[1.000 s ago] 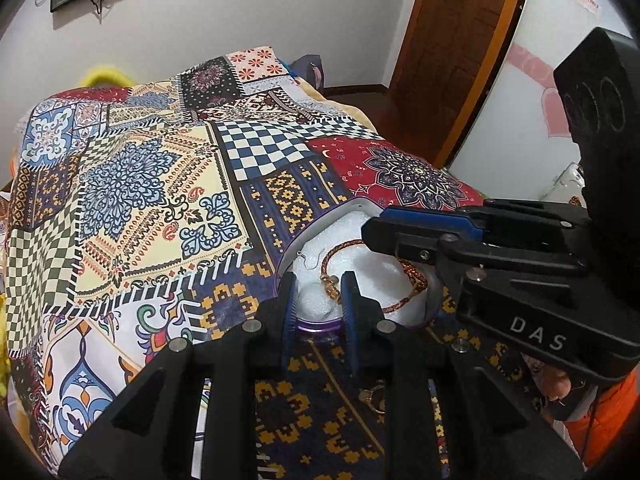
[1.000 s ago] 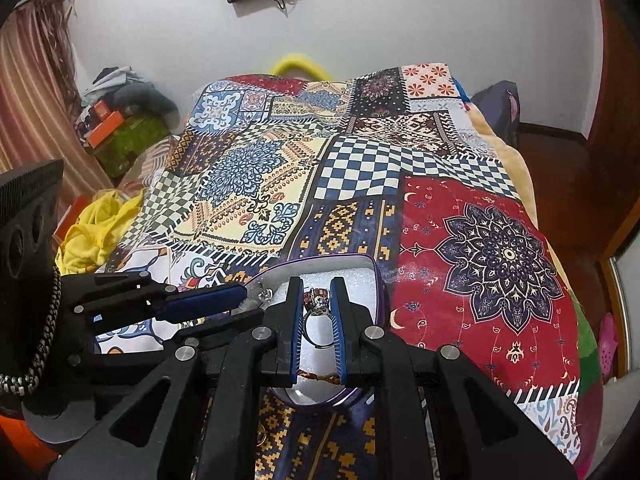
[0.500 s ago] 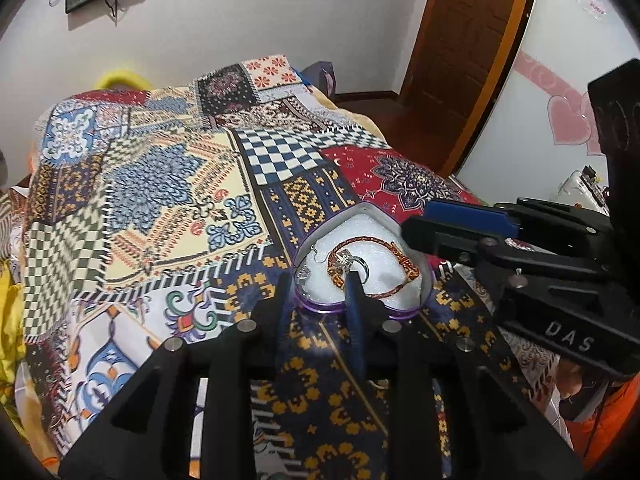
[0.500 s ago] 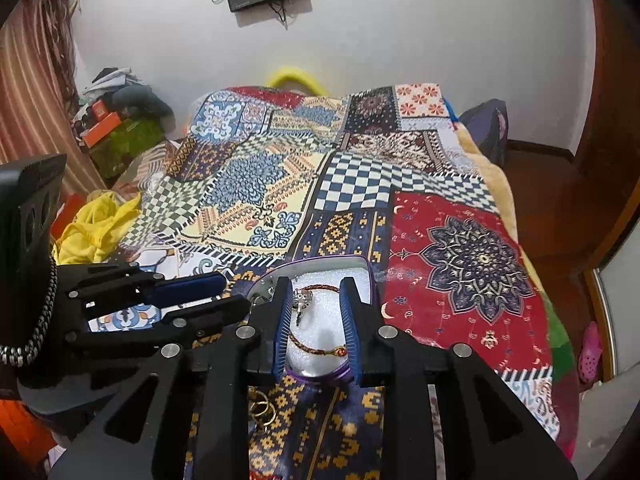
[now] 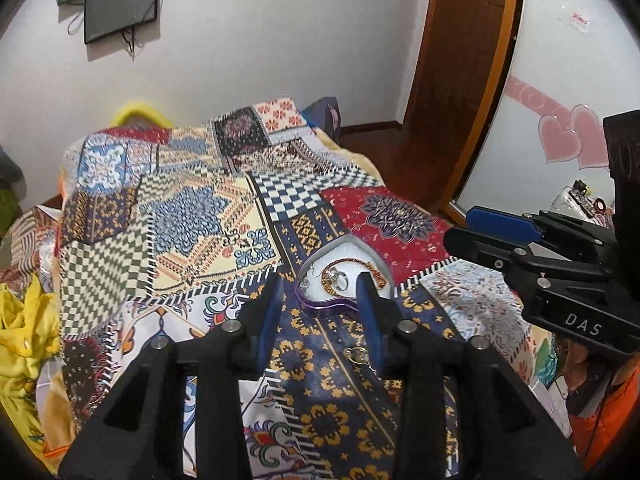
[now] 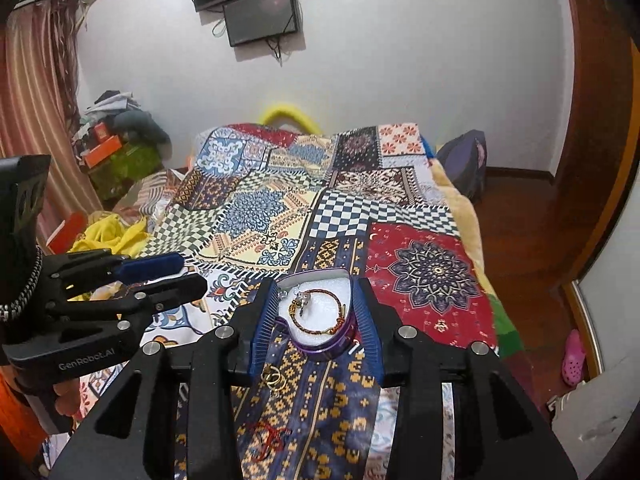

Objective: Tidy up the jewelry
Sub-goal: 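Lift the open right tool away from the heart tin, then grasp the gold rings on the bedspread with the right tool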

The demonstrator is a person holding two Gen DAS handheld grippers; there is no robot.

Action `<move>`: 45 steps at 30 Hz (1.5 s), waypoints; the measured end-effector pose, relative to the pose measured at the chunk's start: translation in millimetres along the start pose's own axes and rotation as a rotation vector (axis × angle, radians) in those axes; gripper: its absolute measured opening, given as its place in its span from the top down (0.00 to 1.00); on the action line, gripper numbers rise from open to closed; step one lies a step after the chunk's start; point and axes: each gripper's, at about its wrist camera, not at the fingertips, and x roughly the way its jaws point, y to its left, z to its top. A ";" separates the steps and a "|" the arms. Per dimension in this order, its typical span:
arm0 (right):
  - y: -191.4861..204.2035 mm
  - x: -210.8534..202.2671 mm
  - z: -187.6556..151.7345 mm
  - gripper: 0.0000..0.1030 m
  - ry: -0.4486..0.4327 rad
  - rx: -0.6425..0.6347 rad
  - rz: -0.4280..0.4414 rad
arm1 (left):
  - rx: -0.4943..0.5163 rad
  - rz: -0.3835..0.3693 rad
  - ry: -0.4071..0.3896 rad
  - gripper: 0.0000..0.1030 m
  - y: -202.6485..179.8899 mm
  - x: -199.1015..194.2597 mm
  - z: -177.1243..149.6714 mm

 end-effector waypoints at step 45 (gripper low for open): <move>-28.7 15.0 -108.4 0.64 0.235 0.049 -0.034 | -0.009 -0.156 0.260 0.88 -49.4 68.8 -98.3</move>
